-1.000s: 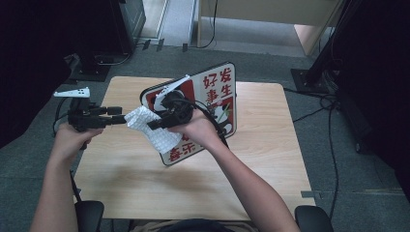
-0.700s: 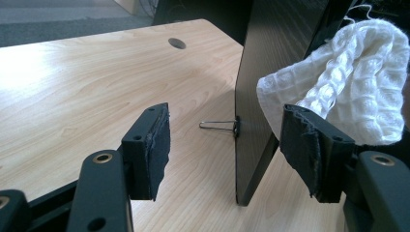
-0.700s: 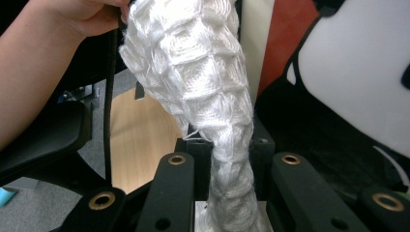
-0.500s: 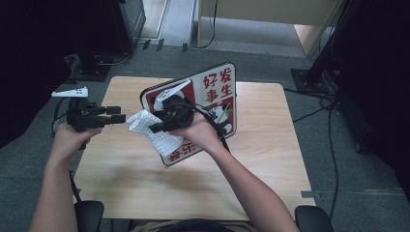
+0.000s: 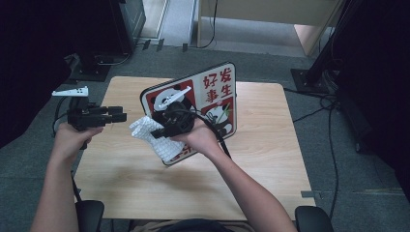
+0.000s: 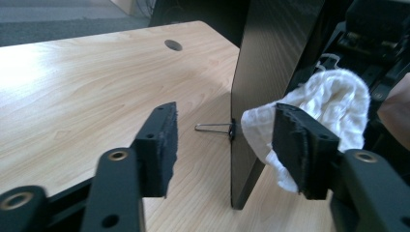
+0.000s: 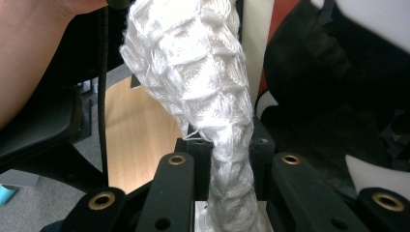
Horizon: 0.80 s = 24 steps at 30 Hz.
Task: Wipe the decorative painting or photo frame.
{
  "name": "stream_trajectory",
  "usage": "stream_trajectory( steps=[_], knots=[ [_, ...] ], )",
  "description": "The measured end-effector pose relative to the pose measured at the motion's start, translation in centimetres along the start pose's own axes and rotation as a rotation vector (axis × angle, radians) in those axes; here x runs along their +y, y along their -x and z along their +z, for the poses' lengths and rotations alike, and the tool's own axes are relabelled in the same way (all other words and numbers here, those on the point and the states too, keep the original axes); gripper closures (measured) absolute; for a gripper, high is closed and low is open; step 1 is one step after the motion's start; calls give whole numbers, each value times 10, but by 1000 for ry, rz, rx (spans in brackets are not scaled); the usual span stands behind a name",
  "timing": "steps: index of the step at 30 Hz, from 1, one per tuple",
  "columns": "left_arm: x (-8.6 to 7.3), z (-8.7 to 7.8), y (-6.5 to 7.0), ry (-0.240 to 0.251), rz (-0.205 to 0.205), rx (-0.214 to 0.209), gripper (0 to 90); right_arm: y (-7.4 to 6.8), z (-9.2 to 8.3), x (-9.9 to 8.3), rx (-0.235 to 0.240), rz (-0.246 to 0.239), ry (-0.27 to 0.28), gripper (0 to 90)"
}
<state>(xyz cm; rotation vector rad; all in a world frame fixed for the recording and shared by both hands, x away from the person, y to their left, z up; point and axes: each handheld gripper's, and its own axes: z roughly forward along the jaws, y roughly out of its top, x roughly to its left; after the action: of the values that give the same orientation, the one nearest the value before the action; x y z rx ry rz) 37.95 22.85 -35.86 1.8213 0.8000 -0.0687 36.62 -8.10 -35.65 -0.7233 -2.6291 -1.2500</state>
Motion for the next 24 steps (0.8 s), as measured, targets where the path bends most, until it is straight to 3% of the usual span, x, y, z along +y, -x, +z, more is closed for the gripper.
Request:
stream_trajectory(
  steps=[4,13,24],
  knots=[
    [1,-1,0,-1,-24,-6,493,0,1,-3,3,7,-5,780],
    [7,1,6,-7,-27,-20,604,0,5,-8,-5,11,-4,780],
    [12,11,12,-22,-10,-38,621,3,11,-19,0,34,-10,782]
  ],
)
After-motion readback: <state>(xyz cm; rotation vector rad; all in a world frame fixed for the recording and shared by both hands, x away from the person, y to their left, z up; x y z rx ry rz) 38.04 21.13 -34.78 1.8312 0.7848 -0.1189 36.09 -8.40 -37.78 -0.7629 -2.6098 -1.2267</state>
